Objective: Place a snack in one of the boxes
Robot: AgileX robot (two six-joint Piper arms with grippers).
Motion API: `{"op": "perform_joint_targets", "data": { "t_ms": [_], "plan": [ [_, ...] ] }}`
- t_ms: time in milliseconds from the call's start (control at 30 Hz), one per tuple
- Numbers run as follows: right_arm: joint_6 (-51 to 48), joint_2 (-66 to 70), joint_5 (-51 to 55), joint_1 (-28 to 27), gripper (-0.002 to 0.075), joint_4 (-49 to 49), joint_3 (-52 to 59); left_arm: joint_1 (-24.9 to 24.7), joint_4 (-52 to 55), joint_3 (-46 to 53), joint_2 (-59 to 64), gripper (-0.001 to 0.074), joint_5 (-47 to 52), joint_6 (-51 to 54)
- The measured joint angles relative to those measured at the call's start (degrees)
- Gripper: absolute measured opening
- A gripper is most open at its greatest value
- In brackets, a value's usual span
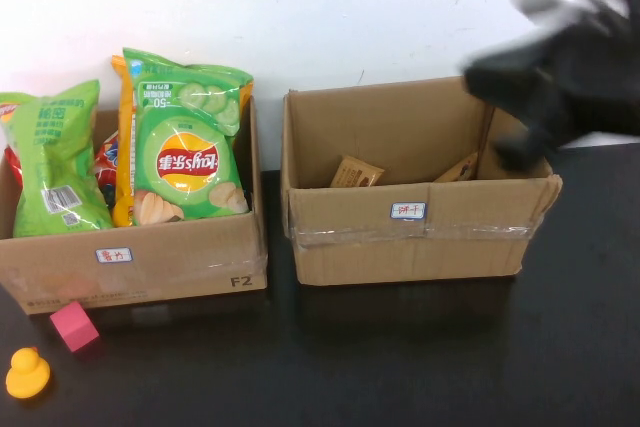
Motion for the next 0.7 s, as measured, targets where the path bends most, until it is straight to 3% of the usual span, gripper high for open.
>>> {"op": "perform_joint_targets", "data": {
  "t_ms": [700],
  "plan": [
    [-4.7, -41.4, -10.6, 0.0, 0.0001, -4.8, 42.7, 0.0, 0.0, 0.0, 0.0, -0.0001, 0.0, 0.0]
  ]
}}
